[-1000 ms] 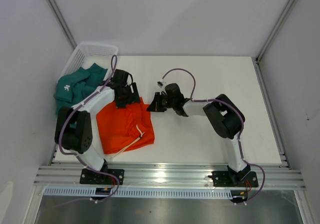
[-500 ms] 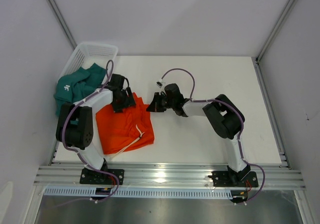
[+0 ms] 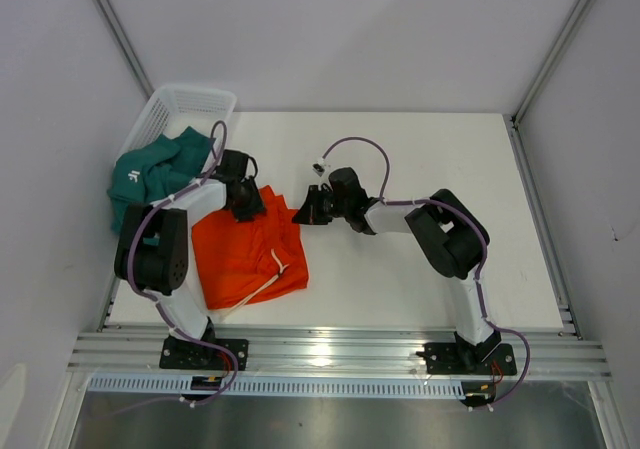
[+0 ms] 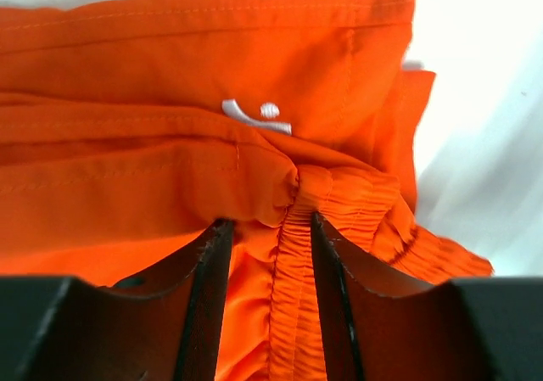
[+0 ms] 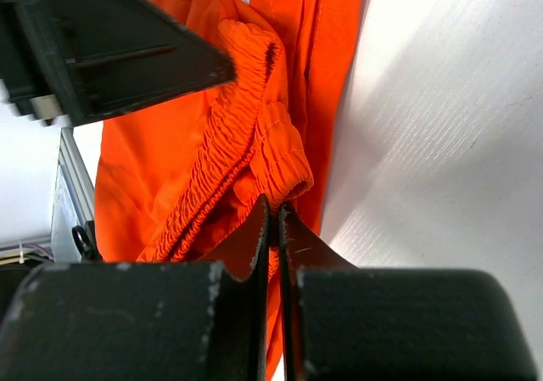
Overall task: Fold and stack the shorts
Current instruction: Neatly place the folded shorts to the corner
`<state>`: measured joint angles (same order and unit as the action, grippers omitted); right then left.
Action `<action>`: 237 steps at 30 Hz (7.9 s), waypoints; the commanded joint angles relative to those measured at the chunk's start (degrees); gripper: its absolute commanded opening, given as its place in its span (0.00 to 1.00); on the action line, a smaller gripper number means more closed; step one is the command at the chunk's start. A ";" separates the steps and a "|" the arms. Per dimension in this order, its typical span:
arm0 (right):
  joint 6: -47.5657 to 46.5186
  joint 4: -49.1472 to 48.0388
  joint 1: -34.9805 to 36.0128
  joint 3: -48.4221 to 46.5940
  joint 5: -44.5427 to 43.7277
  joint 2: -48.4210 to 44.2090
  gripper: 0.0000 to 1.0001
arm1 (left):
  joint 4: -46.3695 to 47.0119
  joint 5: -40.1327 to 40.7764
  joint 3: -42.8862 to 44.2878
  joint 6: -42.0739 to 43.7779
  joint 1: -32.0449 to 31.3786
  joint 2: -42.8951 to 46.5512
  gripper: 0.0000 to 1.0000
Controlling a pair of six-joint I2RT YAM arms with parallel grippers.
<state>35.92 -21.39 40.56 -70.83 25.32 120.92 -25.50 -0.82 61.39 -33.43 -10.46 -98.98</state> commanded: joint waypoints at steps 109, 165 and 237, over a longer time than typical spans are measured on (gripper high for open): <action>9.76 -9.18 4.97 5.60 8.86 -7.37 0.14 | 14.15 -17.36 -1.71 0.03 -0.26 12.94 0.42; 8.52 27.02 14.18 3.14 -15.81 -17.64 0.53 | 2.83 -2.72 4.36 0.39 -0.36 22.15 0.75; 13.39 63.74 -7.85 12.12 -60.02 -34.79 0.99 | -17.48 13.65 -7.33 12.42 0.26 51.52 0.76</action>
<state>58.17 37.17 35.53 -58.19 -30.06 89.23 -44.64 14.20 54.30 -22.41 -10.41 -47.57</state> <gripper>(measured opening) 0.839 0.756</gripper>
